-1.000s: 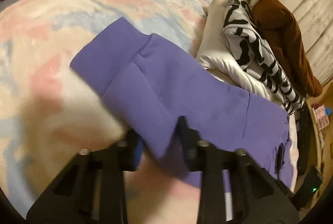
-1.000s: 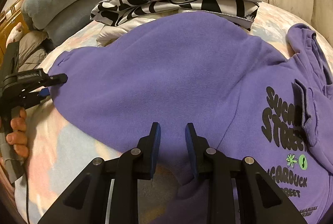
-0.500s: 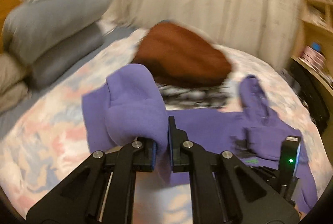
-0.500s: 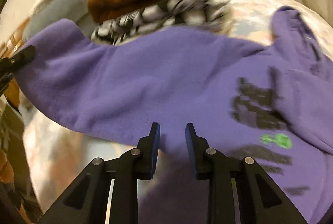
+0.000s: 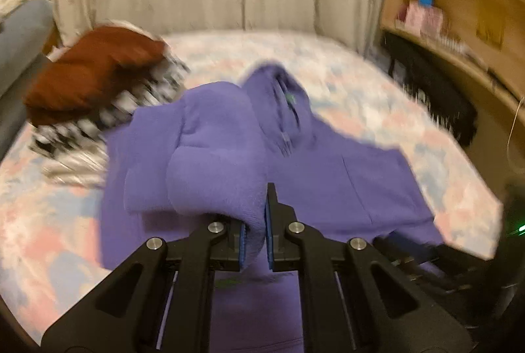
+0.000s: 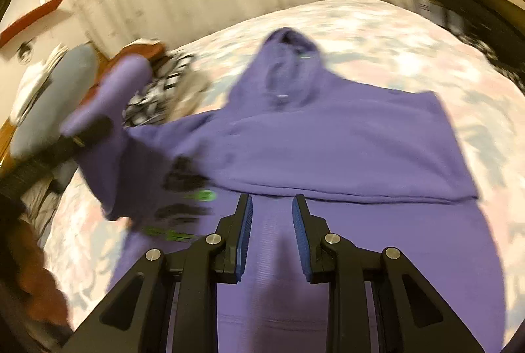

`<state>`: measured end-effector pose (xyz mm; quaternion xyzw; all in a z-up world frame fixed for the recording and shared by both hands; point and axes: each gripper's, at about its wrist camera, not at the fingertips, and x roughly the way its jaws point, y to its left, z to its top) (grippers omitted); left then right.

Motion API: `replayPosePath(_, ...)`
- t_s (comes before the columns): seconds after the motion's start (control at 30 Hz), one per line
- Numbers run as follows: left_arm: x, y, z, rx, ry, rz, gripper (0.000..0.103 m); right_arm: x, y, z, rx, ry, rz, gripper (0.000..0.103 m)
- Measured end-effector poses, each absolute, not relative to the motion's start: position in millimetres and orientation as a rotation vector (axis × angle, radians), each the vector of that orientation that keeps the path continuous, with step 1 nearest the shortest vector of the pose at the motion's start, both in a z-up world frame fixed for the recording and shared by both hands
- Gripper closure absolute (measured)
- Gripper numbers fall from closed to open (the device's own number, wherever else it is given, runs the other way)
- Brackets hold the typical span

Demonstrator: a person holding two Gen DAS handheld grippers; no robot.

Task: Fold large clothes
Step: 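Grasp the other sleeve with the left gripper and fold it across the body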

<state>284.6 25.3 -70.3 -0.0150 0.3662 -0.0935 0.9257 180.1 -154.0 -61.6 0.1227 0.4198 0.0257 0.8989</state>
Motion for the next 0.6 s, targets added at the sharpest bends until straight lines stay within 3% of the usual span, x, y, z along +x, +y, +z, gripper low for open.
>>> replayPosePath(0.17,297,-34,-155,0.056,0.943,-0.182,0.096,165,-213,-76,0.305,0.903,0.000,0.078)
replayPosePath(0.3,288,-46,-180,0.089,0.989,-0.223,0.090,164,-231,-94,0.317,0.922,0.001,0.078)
replayPosePath(0.37,286,-46,-177,0.088,0.995,-0.265,0.063,165,-237,-100,0.331,0.927,0.014,0.078)
replayPosePath(0.43,284,-41,-166,0.052,0.983,-0.309,0.047,168,-235,-106,0.346,0.925,0.037,0.076)
replayPosePath(0.5,280,-34,-155,0.008,0.969,-0.350,0.043,169,-229,-107,0.347,0.916,0.055,0.063)
replayPosePath(0.6,278,-18,-139,-0.054,0.978,-0.372,0.042,168,-216,-99,0.338,0.895,0.083,0.062)
